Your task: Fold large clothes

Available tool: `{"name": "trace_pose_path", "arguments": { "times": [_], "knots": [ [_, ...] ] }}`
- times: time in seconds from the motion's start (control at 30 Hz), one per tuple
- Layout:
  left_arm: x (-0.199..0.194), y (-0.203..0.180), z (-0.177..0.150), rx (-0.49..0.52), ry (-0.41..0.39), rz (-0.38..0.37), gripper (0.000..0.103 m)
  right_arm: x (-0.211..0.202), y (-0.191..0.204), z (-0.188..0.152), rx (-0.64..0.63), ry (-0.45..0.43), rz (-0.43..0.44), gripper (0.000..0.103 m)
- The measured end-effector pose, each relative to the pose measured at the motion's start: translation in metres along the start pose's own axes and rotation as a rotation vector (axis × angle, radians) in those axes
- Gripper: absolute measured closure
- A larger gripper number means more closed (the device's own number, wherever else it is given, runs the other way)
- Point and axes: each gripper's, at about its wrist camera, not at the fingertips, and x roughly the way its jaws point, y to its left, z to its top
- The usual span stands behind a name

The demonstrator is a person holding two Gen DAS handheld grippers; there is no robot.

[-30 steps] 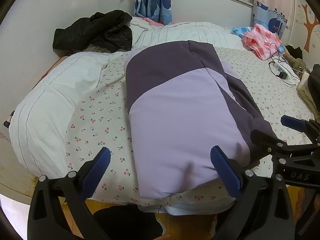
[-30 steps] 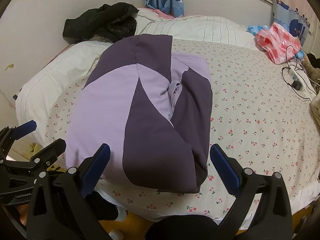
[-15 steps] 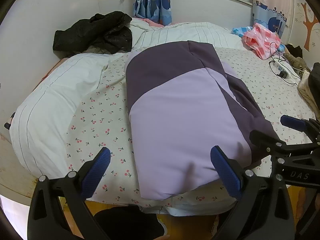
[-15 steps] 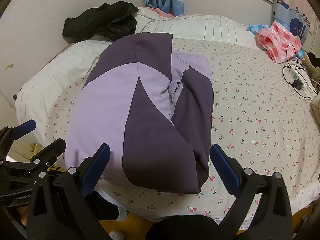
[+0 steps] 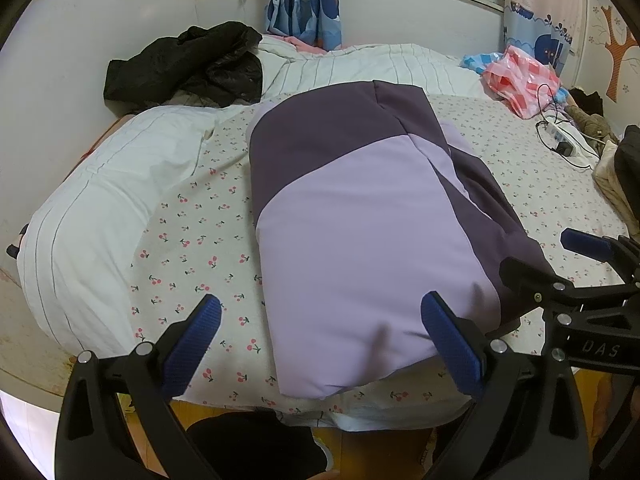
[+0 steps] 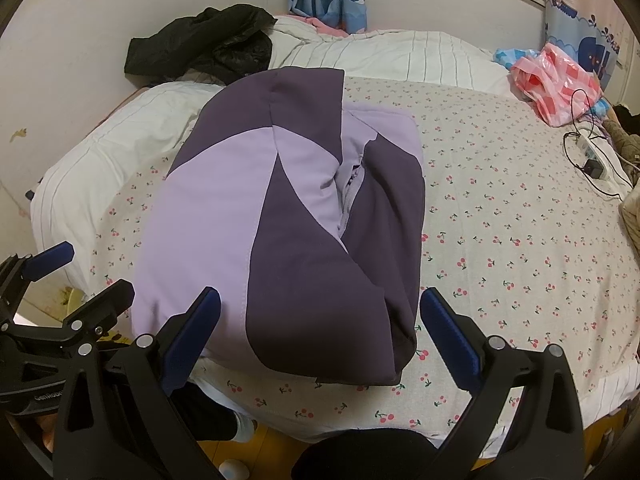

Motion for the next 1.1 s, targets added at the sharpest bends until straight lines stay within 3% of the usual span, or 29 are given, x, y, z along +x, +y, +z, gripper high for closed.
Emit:
{"name": "trace_pose_path", "arguments": {
  "times": [1.1],
  "knots": [
    [-0.026,0.001,-0.015,-0.005,-0.033,-0.002,0.007,-0.021,0.016,-0.009,-0.007,-0.024,-0.005,0.007]
  ]
}}
